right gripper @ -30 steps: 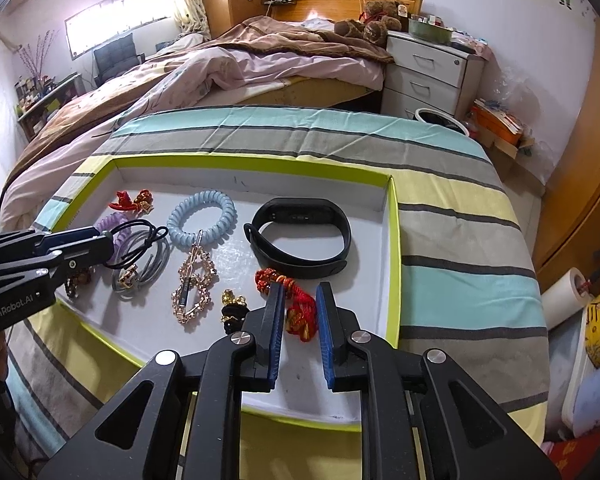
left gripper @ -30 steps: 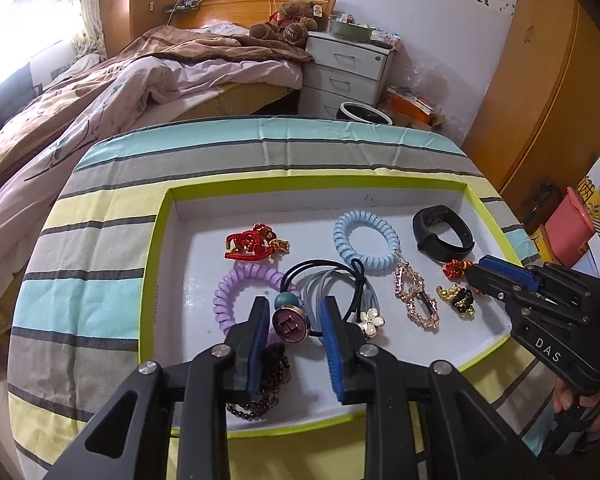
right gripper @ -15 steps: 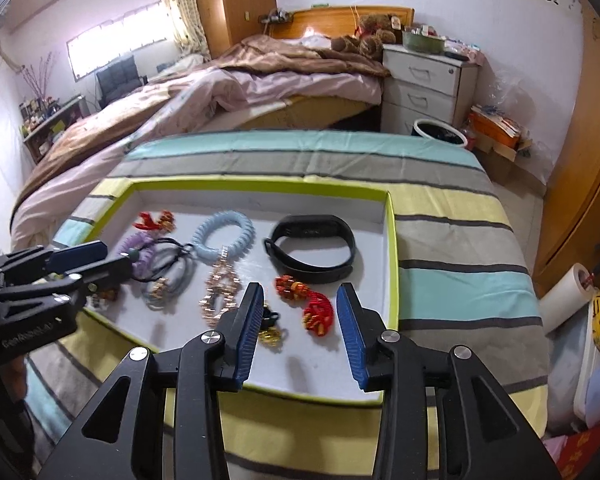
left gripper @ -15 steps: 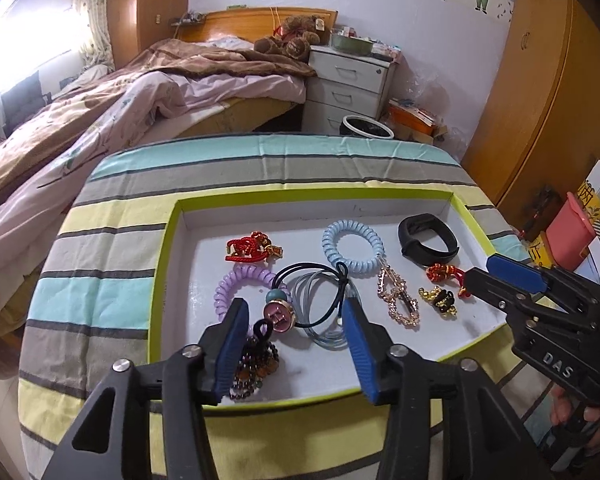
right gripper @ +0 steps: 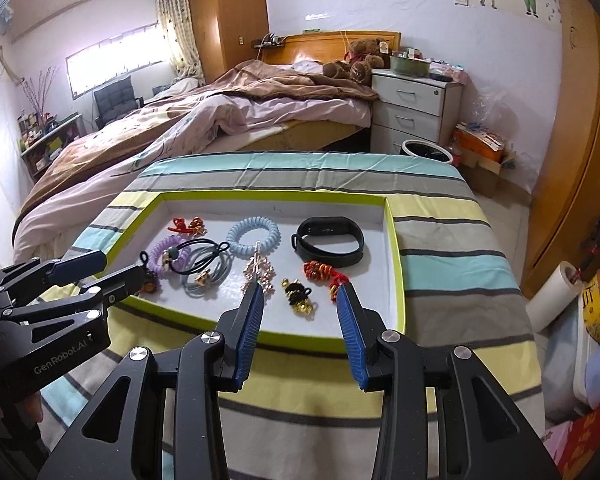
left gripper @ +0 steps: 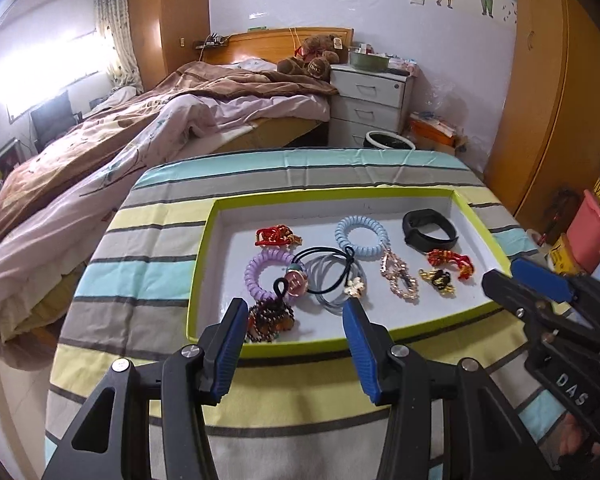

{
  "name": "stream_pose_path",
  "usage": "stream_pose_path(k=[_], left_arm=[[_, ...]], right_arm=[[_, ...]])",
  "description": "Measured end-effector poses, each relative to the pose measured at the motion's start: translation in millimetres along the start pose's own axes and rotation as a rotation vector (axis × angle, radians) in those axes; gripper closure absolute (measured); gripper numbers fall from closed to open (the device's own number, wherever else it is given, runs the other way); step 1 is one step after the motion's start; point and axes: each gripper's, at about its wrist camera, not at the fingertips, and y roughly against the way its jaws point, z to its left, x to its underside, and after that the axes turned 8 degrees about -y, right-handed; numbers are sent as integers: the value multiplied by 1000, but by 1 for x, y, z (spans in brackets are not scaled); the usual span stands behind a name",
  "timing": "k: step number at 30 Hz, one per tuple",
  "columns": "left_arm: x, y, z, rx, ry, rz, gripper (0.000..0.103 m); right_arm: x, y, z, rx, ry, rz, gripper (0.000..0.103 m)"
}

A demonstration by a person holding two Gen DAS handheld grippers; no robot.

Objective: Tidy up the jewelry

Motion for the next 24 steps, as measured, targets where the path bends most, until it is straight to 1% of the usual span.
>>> stream_pose_path(k=[4, 13, 24], left_arm=[[3, 2, 4, -2, 28, 8, 54], [10, 7, 6, 5, 41, 12, 54], [10, 10, 6, 0, 46, 9, 54]], right_arm=[[5, 2, 4, 2, 0, 1, 64], [10, 5, 10, -2, 6, 1, 64], [12, 8, 15, 3, 10, -3, 64]])
